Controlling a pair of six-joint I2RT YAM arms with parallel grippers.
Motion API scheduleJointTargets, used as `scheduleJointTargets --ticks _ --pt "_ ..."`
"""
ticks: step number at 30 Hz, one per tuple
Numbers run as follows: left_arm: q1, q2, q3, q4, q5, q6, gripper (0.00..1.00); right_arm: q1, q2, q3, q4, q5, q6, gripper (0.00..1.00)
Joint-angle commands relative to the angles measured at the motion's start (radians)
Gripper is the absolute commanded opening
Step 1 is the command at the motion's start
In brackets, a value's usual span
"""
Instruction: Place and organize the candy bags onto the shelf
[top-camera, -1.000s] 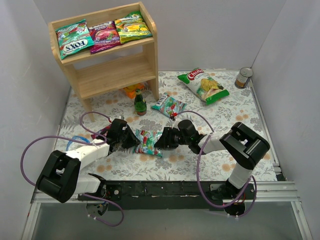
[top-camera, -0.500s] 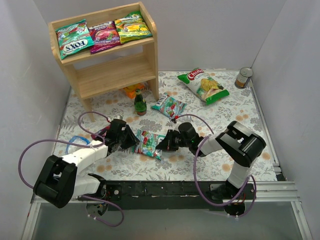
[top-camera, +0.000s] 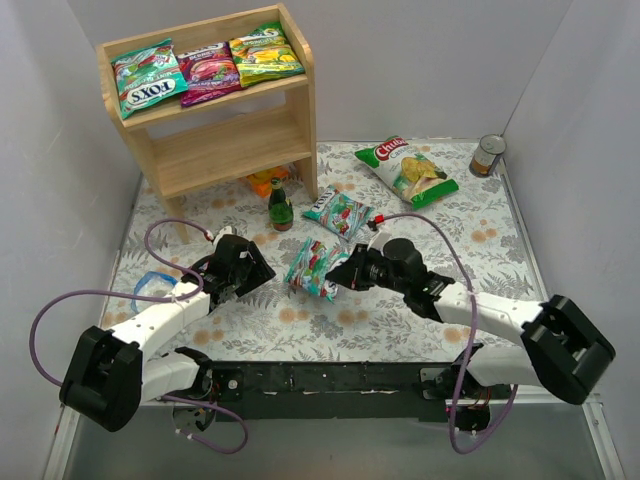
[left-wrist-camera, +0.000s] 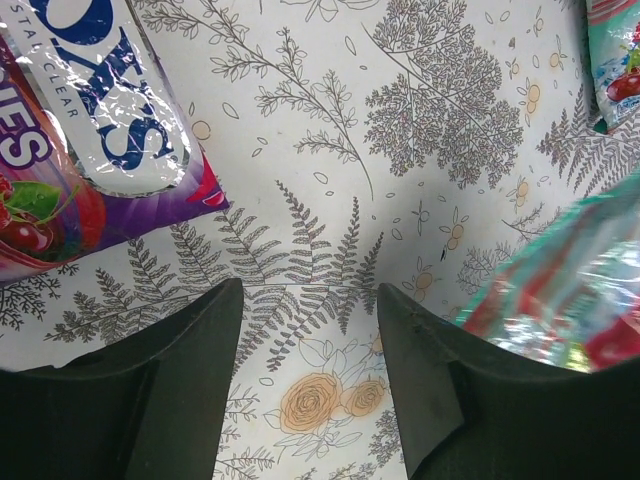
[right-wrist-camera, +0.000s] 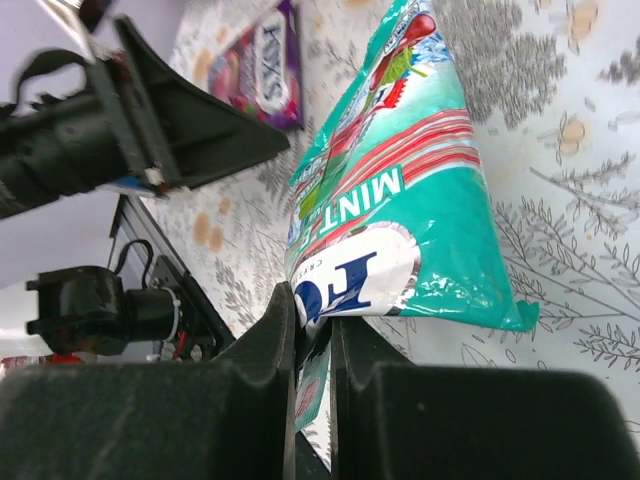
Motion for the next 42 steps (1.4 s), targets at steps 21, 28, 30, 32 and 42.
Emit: scheduleJointTargets --ticks 21,28,30,32,42 --pt "0.0 -0.039 -0.066 0.03 0.052 0.012 0.57 0.003 -0.039 0.513 -0.027 0.088 -0.161 0.01" --pt "0.0 -0.067 -0.054 0.013 0.08 0.015 0.57 0.001 0.177 0.725 0.018 0.174 -0.181 0.01" --pt "0.0 -0.077 -0.048 -0.01 0.074 0.006 0.59 0.001 0.25 0.759 0.068 0.221 -0.173 0.01" --pt "0.0 -0.079 -0.034 -0.048 0.039 -0.01 0.6 0.001 0.3 0.808 0.129 0.267 -0.148 0.01" --pt "0.0 -0.172 0.023 -0.171 -0.053 -0.033 0.63 -0.014 0.605 0.995 0.367 0.373 0.014 0.01"
